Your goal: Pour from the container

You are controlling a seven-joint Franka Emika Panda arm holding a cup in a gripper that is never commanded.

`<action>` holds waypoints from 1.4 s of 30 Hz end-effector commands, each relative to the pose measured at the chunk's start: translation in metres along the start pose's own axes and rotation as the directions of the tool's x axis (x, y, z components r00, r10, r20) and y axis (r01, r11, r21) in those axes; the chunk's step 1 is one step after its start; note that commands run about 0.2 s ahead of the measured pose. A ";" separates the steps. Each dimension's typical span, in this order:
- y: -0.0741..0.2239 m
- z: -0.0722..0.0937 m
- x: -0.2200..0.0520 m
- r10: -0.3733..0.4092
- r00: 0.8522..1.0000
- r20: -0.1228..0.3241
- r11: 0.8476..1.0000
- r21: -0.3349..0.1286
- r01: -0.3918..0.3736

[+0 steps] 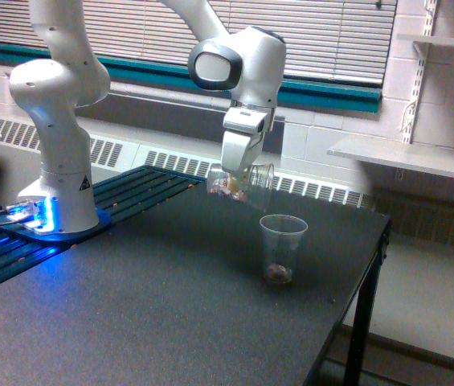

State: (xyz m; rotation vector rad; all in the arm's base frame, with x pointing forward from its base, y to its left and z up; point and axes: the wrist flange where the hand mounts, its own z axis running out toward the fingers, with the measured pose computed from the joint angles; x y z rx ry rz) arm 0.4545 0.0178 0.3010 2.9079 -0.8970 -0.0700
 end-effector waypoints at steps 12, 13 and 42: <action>-0.009 -0.009 0.001 -0.029 0.999 0.023 0.999 -0.024 0.029; -0.009 -0.009 0.000 -0.031 0.999 0.027 0.999 -0.025 0.031; -0.012 -0.019 0.004 -0.043 0.997 0.065 0.998 -0.049 0.046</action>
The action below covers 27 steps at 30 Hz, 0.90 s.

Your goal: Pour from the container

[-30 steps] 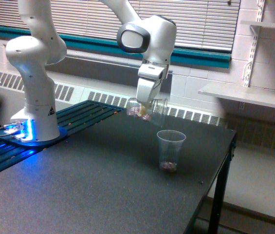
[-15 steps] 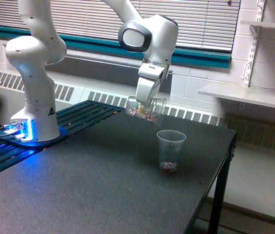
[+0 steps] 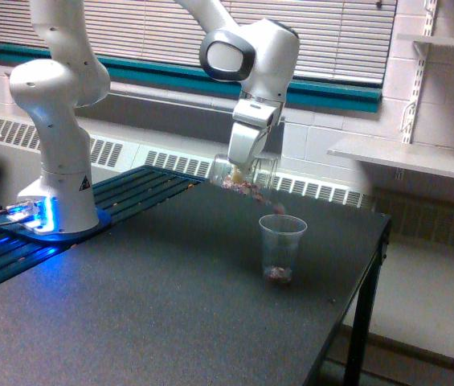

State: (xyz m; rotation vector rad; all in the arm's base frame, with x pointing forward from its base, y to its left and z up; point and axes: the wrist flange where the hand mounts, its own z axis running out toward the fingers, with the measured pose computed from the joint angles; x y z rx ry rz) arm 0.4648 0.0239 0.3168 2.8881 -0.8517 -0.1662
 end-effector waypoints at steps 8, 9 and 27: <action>-0.005 -0.002 -0.003 -0.021 1.000 0.020 1.000 -0.006 0.021; -0.005 -0.002 -0.004 -0.021 1.000 0.022 1.000 -0.008 0.022; -0.005 -0.005 -0.007 -0.020 0.999 0.029 1.000 -0.011 0.021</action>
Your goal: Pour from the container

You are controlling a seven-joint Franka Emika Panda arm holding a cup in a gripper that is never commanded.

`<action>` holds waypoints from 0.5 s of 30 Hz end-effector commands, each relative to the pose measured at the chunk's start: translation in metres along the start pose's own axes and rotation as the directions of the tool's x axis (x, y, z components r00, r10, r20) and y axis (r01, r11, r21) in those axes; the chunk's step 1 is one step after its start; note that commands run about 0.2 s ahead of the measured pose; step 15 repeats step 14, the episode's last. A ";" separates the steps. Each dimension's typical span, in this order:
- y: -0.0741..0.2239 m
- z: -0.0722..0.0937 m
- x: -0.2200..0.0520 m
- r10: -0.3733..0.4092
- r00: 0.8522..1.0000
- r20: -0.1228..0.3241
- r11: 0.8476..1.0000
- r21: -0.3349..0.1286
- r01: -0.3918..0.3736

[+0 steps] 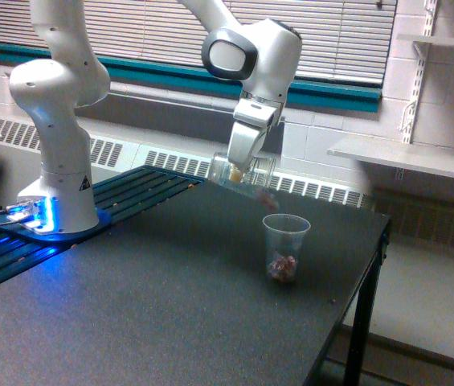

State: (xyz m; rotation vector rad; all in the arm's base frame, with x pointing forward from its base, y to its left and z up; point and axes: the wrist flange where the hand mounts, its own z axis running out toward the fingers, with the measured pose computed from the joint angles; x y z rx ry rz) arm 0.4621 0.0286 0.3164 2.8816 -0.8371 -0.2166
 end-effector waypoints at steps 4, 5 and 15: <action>-0.002 -0.007 -0.003 -0.009 1.000 -0.003 1.000 0.007 0.009; -0.002 -0.007 -0.003 -0.008 1.000 -0.004 1.000 0.008 0.008; -0.003 -0.008 -0.002 0.001 1.000 -0.015 1.000 0.012 -0.001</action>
